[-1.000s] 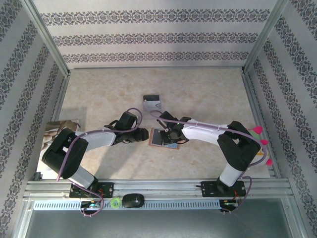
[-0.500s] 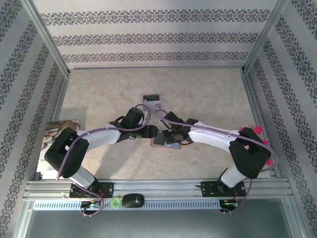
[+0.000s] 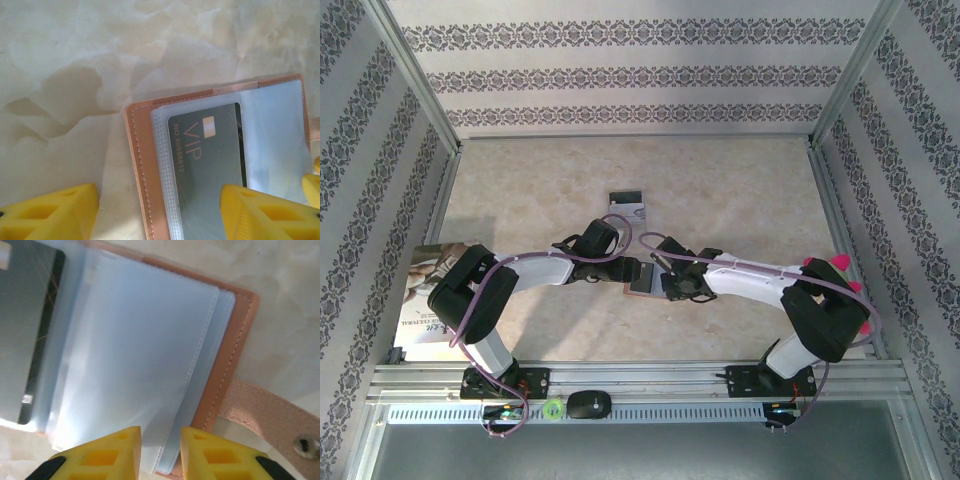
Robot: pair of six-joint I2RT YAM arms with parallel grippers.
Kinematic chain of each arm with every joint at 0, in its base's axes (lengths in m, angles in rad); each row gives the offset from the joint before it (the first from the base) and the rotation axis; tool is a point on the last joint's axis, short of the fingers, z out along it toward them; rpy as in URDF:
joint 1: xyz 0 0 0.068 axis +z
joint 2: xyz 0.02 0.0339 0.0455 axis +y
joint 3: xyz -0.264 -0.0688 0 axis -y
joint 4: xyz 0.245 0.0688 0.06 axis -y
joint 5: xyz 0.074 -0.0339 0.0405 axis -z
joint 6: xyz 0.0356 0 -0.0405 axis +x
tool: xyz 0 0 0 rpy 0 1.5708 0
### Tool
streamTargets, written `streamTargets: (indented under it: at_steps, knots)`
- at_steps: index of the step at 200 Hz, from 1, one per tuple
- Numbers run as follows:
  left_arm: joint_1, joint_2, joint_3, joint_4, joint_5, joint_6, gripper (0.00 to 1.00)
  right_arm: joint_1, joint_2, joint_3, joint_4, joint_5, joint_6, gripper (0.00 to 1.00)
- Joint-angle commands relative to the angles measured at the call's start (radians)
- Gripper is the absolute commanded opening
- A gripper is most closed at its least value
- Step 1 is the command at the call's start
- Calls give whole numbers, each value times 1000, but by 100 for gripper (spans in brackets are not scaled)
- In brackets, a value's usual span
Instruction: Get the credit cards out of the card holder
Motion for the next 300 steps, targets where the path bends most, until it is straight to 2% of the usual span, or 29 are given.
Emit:
streamTargets:
  at_steps: [1, 22, 41, 80, 172, 209, 248, 269, 300]
  knots:
    - [-15, 22, 4, 6, 11, 5, 66, 4, -60, 24, -4, 35, 3, 29]
    - [-15, 15, -3, 11, 17, -3, 66, 1, -104, 33, -13, 41, 2, 29]
    - [-14, 5, -7, 11, 15, -5, 66, -1, -125, 51, 11, -17, -39, 23]
    - [-14, -2, -16, 14, 11, -11, 66, -4, -28, 109, 62, -151, -58, 18]
    - [-15, 1, -38, 22, 7, -27, 64, -69, 72, -34, 42, -74, 22, 12]
    - [-15, 3, -52, 2, -1, -23, 62, -68, 5, 14, 32, -67, -35, 18]
    - [-14, -69, -79, -1, -20, -28, 65, -43, -63, 86, 63, -137, -126, 32]
    - [-14, -116, -95, -4, -46, -34, 68, -24, -25, 130, 111, -215, -139, 36]
    - [-13, -170, -119, -12, -87, -45, 70, -3, 81, 198, 128, -236, -128, 36]
